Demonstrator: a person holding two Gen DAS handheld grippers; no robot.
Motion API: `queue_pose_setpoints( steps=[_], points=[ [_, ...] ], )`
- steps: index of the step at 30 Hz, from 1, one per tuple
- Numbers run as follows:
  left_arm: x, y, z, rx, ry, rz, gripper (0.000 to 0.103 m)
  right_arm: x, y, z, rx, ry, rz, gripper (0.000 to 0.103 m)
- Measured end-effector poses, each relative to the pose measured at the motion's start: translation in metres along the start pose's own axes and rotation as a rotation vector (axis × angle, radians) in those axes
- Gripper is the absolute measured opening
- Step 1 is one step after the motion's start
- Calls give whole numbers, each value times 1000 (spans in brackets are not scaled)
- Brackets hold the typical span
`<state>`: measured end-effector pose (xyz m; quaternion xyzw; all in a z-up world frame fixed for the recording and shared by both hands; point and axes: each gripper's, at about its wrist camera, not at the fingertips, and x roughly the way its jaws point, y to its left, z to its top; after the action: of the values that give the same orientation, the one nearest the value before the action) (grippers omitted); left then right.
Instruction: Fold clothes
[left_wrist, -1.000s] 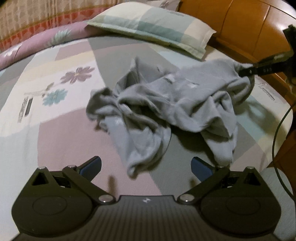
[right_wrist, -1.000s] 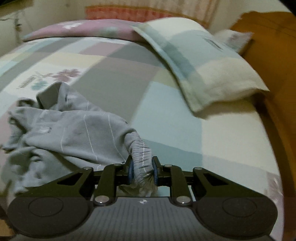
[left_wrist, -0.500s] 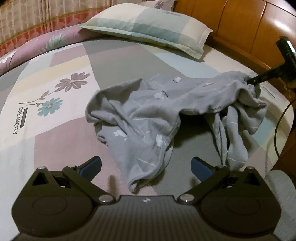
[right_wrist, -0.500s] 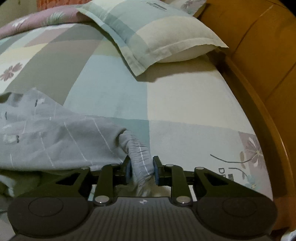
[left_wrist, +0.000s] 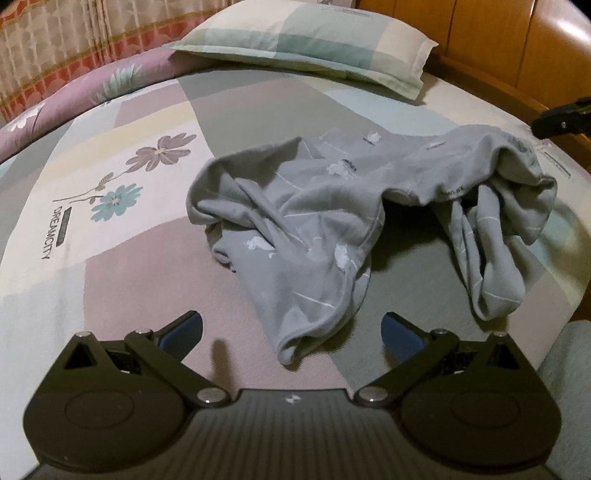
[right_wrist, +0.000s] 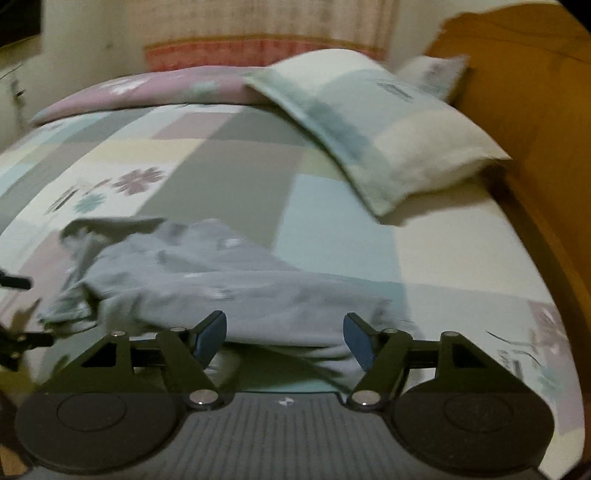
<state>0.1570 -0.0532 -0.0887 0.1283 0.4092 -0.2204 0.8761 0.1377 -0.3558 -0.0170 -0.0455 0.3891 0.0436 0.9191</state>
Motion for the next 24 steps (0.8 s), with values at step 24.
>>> queue_pose_setpoints(
  steps=[24],
  points=[
    [-12,7,46,64,-13,-80,102,95,42,-27,107,97,241,90]
  ],
)
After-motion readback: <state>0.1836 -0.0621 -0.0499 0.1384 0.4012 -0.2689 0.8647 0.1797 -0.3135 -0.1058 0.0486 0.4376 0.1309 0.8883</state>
